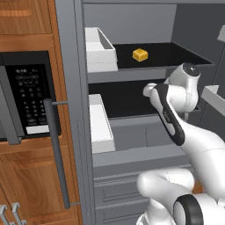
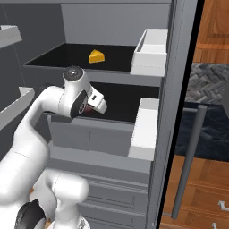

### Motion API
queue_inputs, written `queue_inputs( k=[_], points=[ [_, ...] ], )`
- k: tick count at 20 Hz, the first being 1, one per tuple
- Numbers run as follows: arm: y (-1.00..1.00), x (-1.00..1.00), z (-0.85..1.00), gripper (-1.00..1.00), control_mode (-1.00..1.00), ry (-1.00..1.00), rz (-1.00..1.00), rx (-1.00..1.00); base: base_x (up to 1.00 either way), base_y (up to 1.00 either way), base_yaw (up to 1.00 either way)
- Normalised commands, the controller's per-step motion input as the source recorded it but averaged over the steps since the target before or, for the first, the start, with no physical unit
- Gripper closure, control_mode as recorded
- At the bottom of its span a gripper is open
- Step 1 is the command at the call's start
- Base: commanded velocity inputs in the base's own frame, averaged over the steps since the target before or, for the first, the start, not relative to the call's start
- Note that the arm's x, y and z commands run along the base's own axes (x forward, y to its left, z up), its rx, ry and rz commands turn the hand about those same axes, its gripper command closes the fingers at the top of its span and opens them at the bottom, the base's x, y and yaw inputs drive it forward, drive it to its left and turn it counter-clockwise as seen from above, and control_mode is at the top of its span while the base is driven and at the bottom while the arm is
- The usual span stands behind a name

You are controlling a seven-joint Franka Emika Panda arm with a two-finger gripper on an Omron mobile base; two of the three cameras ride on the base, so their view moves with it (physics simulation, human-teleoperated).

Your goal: Retrieve the sausage and cheese from the fridge and place them on the cutting board on the counter.

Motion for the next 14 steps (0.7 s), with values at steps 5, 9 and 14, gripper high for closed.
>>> queue_inputs(
  k=[5,9,14],
  points=[
    [0.21,-0.75,0.35,1.00,-1.00,0.07,0.00,0.00,0.00,0.00,0.00],
    [0.31,-0.64,0.09,1.00,-1.00,0.10,0.00,0.00,0.00,0.00,0.00],
    [0.06,-0.17,0.07,1.00,-1.00,0.02,0.01,0.00,0.00,0.00,0.00]
  ],
)
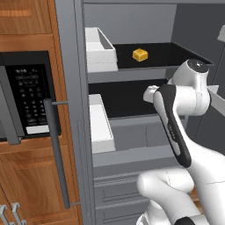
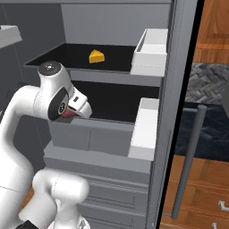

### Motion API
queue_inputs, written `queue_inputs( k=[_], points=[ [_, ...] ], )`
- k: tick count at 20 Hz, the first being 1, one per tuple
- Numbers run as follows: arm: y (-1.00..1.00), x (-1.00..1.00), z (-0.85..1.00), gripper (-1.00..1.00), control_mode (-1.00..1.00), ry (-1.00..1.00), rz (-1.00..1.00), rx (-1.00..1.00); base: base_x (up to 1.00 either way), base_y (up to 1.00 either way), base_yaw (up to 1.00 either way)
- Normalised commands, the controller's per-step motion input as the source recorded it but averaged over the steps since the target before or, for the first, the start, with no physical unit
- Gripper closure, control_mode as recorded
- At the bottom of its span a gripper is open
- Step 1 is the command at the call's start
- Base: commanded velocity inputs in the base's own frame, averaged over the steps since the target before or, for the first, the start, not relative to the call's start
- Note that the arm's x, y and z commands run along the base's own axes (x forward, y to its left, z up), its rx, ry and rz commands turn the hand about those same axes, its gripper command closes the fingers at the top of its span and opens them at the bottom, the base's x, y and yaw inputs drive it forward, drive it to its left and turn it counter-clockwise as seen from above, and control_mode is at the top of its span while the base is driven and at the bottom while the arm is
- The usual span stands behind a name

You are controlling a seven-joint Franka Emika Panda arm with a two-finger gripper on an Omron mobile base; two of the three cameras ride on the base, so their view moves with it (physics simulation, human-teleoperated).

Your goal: Retrieve the sausage and cheese from the fridge and place them on the cutting board on the counter.

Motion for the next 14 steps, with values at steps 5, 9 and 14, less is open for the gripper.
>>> queue_inputs(
  k=[5,9,14],
  points=[
    [0.00,0.00,0.00,1.00,-1.00,0.00,0.00,0.00,0.00,0.00,0.00],
    [0.00,0.00,0.00,1.00,-1.00,0.00,0.00,0.00,0.00,0.00,0.00],
    [0.00,0.00,0.00,1.00,-1.00,0.00,0.00,0.00,0.00,0.00,0.00]
  ],
)
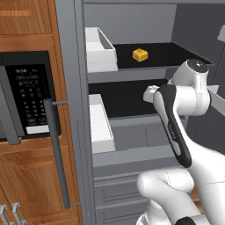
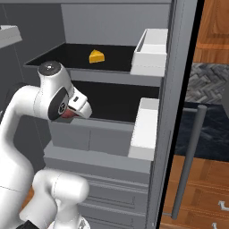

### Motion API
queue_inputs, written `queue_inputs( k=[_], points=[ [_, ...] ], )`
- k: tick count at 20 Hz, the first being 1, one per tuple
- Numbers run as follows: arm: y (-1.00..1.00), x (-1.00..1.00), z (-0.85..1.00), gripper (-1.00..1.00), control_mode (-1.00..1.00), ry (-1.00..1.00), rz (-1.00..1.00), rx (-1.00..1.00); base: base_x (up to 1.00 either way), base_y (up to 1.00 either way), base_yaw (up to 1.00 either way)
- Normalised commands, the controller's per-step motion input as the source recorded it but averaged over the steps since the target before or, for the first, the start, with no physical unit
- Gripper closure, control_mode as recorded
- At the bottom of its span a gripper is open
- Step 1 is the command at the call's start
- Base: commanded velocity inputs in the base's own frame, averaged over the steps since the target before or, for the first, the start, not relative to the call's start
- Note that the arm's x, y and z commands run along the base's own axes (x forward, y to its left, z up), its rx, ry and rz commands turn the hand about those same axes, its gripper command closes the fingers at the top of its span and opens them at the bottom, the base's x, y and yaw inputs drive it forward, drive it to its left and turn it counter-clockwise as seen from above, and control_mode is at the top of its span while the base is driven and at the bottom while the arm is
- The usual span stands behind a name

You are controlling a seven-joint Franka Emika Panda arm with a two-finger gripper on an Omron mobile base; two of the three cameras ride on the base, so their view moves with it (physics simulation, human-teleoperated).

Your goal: Retrieve the sausage and cheese from the fridge and place them on the cutting board on the counter.

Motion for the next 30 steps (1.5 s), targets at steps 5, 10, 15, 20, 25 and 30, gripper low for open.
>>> queue_inputs(
  k=[5,10,15,20,25,30],
  points=[
    [0.00,0.00,0.00,1.00,1.00,0.00,0.00,0.00,0.00,0.00,0.00],
    [0.00,0.00,0.00,1.00,1.00,0.00,0.00,0.00,0.00,0.00,0.00],
    [0.00,0.00,0.00,1.00,1.00,0.00,0.00,0.00,-0.59,-0.11,-0.03],
    [0.00,0.00,0.00,1.00,1.00,0.00,0.00,0.00,-0.98,0.00,0.00],
    [0.00,0.00,0.00,1.00,1.00,0.00,0.00,0.00,-0.81,0.00,-0.03],
    [0.00,0.00,0.00,1.00,1.00,0.00,0.00,0.00,-0.15,0.25,-0.54]
  ],
)
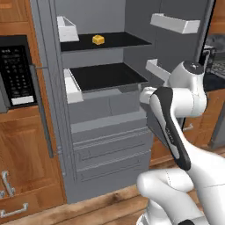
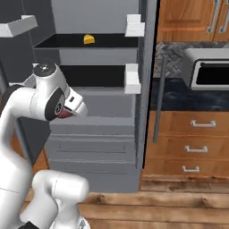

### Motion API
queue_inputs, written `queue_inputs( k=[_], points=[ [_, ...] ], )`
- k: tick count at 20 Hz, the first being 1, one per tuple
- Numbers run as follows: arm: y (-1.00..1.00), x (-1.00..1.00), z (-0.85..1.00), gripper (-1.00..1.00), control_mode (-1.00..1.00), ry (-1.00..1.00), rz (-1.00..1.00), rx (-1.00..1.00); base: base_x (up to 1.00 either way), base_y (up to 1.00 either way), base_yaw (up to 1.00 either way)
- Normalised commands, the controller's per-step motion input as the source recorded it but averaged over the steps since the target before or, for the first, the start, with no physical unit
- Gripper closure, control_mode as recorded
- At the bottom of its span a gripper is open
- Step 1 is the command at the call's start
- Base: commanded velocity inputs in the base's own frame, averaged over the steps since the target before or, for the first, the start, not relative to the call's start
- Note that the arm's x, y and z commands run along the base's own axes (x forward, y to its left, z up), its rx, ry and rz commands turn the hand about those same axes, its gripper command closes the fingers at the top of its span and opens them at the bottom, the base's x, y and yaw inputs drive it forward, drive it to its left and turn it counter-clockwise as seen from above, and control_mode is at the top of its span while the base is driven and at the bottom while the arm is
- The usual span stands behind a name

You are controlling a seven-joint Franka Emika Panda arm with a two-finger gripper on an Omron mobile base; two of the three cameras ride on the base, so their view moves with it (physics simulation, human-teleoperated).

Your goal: Retrieve the sausage and cheese from the fridge and place them on the cutting board on the counter.

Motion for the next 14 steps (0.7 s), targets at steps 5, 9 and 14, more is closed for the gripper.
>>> queue_inputs(
  k=[5,9,14],
  points=[
    [0.00,0.00,0.00,1.00,1.00,0.00,0.00,0.00,0.00,0.15,-0.89],
    [0.00,0.00,0.00,1.00,1.00,0.00,0.00,0.00,0.00,0.06,-0.93],
    [0.00,0.00,0.00,1.00,1.00,0.00,0.00,0.00,0.00,0.00,-0.93]
  ],
)
